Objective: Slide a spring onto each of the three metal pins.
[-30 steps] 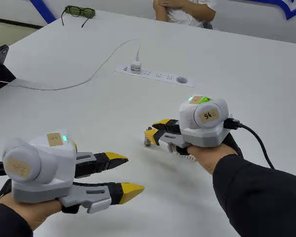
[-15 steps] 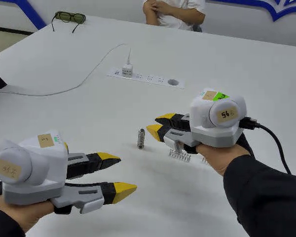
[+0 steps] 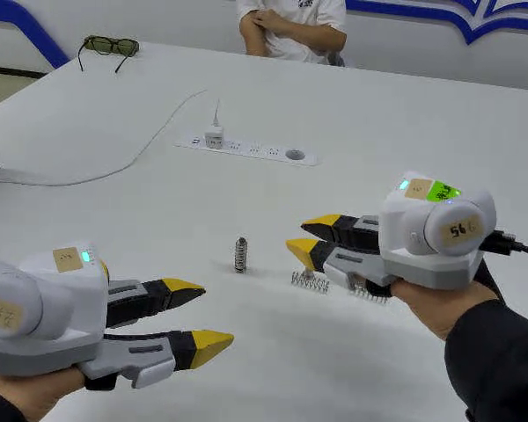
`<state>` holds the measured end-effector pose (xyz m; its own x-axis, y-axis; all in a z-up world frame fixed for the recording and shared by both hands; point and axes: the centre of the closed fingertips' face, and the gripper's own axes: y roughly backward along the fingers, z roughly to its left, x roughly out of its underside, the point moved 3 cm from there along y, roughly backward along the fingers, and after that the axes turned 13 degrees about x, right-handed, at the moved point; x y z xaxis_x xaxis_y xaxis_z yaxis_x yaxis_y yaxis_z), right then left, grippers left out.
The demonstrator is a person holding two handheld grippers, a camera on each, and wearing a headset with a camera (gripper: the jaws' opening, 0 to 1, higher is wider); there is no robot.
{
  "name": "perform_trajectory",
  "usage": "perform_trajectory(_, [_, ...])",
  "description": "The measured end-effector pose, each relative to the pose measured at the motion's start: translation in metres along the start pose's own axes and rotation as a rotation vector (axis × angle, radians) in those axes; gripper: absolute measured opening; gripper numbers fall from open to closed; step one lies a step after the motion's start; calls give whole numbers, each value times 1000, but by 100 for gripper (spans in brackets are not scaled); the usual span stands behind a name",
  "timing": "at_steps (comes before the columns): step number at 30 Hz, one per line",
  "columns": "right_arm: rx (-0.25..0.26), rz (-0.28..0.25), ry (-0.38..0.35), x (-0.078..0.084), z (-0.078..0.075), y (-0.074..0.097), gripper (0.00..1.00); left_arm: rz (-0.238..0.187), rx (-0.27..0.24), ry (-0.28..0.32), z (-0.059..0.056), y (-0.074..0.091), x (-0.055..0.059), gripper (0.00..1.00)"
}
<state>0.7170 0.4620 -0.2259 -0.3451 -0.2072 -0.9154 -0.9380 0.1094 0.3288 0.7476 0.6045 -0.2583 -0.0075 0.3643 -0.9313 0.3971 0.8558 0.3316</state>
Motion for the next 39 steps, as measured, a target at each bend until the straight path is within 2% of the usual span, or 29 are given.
perform_trajectory(6, [12, 41, 3, 22, -6, 9, 18, 6, 5, -7, -1, -1, -2, 41])
perform_trajectory(12, [24, 92, -1, 42, -11, 7, 19, 9, 6, -12, -1, -1, -4, 41])
perform_trajectory(19, [19, 161, 31, 64, -12, -2, 19, 12, 7, -9, -1, -2, -3, 41])
perform_trajectory(24, [24, 194, 17, 73, -18, -12, 19, 13, 3, -6, 1, 0, -2, 41])
perform_trajectory(39, [4, 302, 41, 89, -17, -30, 19, 10, -3, 3, 2, 1, 1, 41])
